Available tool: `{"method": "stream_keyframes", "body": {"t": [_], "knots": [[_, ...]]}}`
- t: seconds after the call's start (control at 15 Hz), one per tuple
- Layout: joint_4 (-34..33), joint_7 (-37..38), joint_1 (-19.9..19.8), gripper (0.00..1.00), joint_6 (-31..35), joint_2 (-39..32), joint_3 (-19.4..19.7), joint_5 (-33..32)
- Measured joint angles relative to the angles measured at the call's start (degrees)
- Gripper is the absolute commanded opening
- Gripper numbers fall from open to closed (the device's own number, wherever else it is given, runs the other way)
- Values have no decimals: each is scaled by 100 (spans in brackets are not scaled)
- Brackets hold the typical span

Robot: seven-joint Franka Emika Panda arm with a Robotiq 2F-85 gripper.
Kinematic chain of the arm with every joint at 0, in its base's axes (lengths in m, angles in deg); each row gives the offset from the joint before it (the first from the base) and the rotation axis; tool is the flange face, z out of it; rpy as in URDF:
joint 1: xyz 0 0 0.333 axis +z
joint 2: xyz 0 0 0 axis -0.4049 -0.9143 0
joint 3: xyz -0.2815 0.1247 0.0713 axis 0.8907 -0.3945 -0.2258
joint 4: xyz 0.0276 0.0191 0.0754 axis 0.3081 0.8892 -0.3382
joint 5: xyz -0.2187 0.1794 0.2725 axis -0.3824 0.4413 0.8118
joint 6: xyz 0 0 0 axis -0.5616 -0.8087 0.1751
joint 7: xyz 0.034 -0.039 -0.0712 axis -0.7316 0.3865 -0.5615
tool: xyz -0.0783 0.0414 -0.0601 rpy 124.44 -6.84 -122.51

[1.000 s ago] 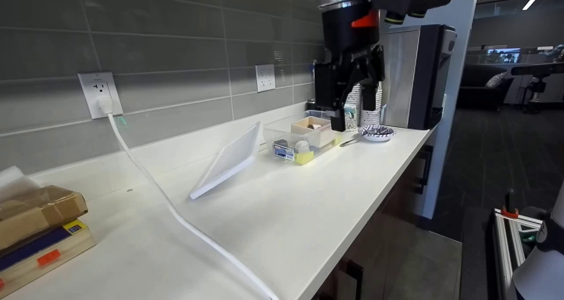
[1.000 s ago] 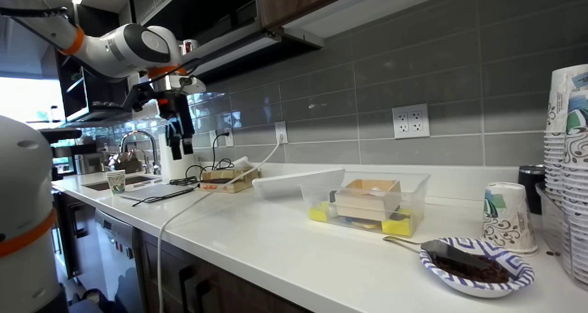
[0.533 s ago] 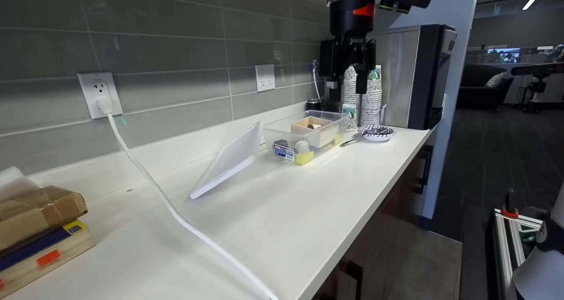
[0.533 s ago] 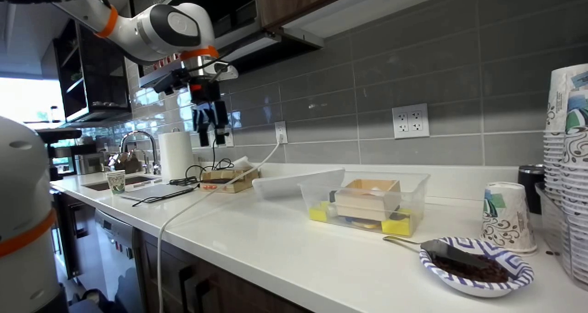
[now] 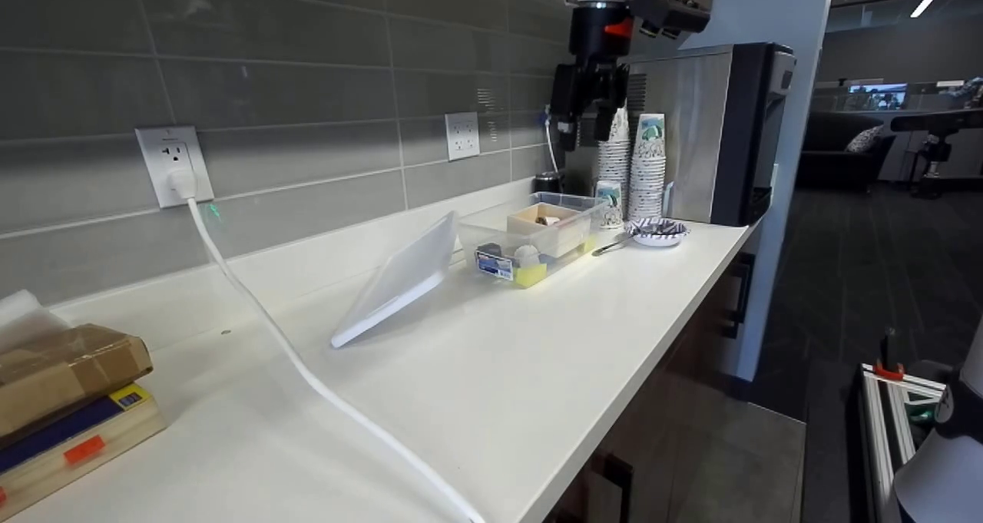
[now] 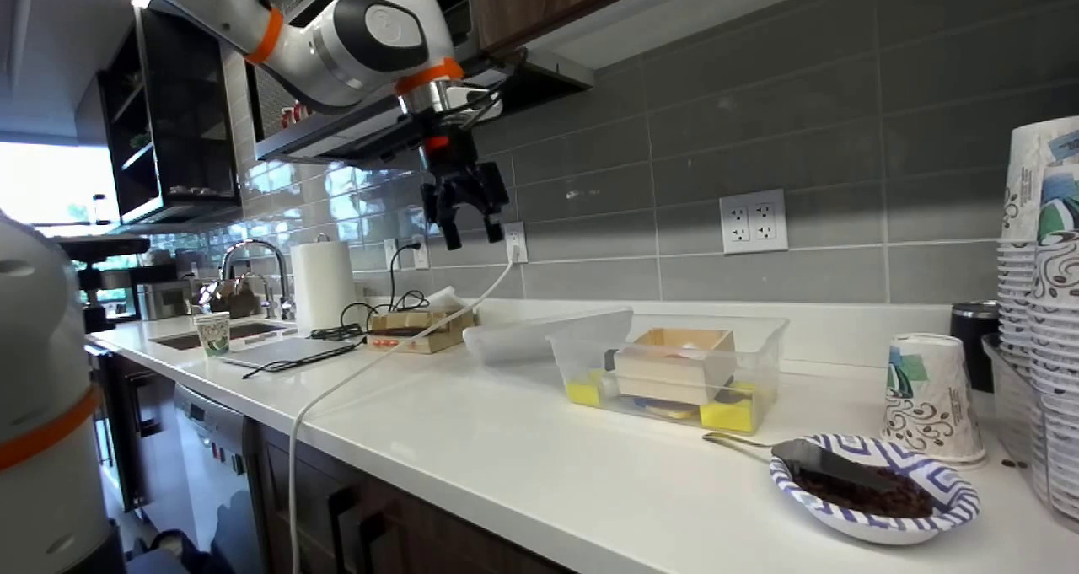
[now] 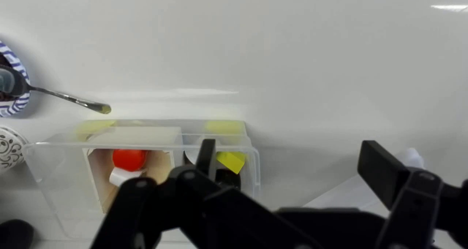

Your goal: Take the box out of the container

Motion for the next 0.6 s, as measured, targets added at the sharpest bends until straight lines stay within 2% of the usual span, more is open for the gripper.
{"method": "stream_keyframes", "body": {"t": [0.6], "knots": [[-814,-820,-153,100,1129,-1420,701,149]]}}
